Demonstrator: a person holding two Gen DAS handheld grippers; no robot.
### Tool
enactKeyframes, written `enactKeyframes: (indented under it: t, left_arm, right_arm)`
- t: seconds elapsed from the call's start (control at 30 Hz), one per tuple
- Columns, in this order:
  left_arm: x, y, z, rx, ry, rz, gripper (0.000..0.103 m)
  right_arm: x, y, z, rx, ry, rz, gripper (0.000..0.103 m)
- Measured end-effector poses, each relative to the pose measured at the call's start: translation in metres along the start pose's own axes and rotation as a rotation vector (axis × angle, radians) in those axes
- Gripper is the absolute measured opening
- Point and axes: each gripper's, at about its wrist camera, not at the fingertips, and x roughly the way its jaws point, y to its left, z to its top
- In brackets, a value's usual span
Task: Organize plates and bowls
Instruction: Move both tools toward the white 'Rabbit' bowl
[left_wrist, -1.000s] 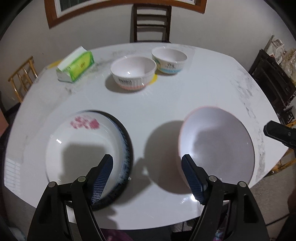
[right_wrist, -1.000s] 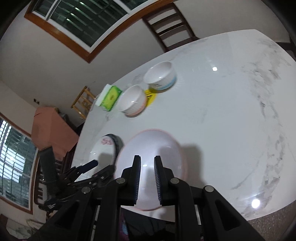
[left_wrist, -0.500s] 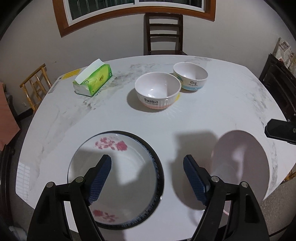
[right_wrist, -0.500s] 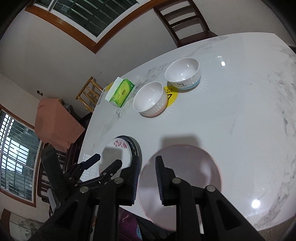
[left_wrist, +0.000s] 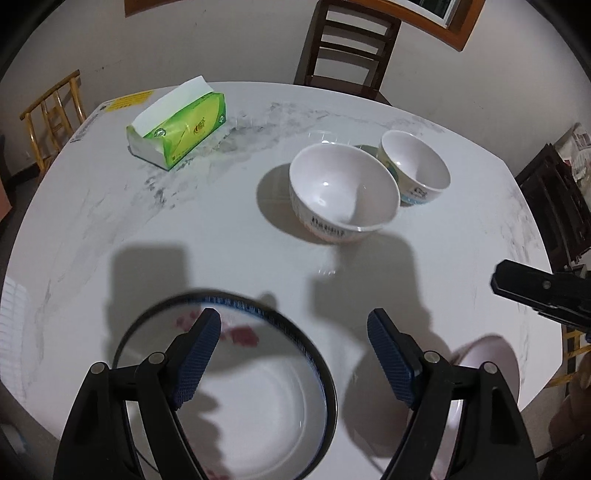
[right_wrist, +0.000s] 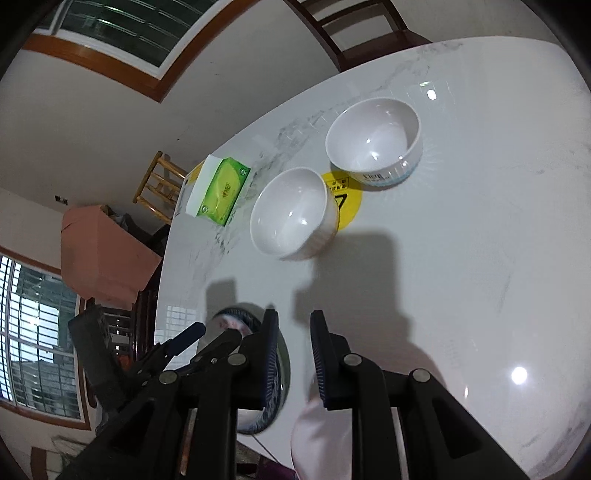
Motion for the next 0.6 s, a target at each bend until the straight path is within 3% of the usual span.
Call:
enactKeyframes:
  t: [0.37,0.6]
  left_arm:
    - [0.042,0.016,0.059,-0.054,0.075,-0.011,0.079]
    - [0.071,0.026,0.081,-0.117,0.125,-0.085,0.079]
  right_arm:
    - [0.049,-0.006,0.052,0.056,0.023,-0.065,0.02]
    - [0.07,-0.014,0.07,0.088,0.039,-0.077,0.02]
